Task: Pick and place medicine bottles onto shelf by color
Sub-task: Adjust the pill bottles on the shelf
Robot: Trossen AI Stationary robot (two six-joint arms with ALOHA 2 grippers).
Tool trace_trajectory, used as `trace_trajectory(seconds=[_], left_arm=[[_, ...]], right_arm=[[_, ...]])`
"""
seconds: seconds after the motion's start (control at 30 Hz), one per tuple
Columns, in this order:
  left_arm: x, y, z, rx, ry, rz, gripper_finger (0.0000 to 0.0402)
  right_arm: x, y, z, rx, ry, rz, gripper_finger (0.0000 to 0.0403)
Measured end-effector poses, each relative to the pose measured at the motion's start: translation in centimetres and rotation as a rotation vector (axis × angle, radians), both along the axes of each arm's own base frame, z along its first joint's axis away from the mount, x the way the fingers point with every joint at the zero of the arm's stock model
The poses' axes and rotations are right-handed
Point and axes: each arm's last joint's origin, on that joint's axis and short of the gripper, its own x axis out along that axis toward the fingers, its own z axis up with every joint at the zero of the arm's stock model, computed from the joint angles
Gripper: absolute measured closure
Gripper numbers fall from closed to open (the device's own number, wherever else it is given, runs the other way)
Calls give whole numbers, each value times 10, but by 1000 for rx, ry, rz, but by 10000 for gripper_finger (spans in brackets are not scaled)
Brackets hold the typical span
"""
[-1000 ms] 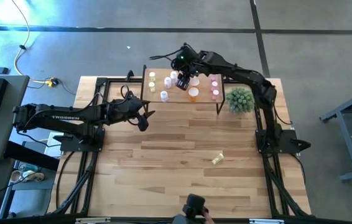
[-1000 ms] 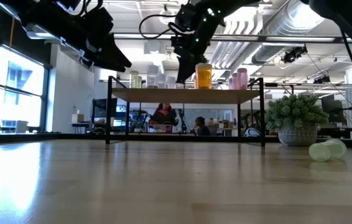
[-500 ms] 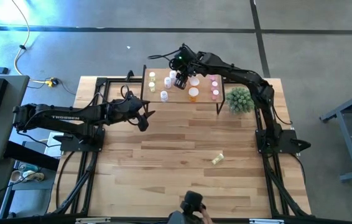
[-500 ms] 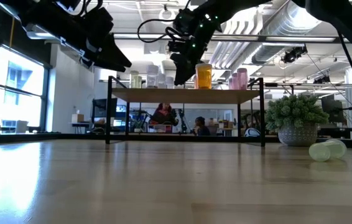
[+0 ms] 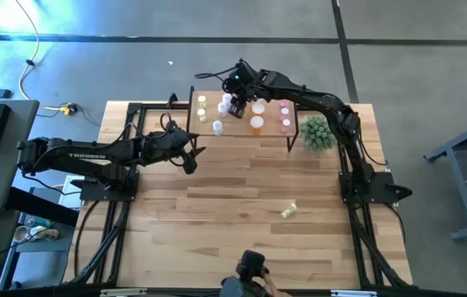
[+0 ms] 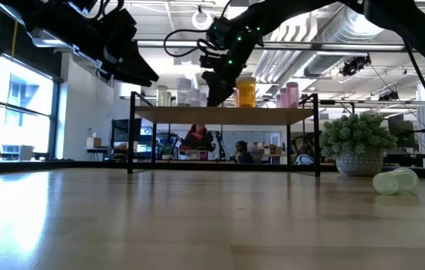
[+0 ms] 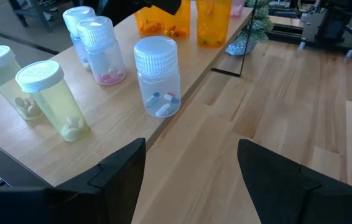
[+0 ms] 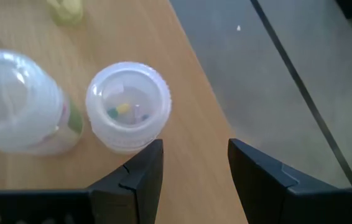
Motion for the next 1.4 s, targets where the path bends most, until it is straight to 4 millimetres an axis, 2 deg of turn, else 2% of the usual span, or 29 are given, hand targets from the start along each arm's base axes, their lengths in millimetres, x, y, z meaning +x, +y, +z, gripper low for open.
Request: trace_trajectory(seconds=[0.73,0.87,1.23,1.4], left_arm=[[0,0,0,1,0,2,158],[0,0,0,1,0,2,158],[0,0,0,10,11,-19,158],[1,-1,0,2,12,-56,158]], right_arm=[[5,-2,5,-29,-67,14,231],[3,0,11,-35,-59,7,231],[1,31,61,-39,-53,5,231],[12,56,66,-19,-79,104,231]])
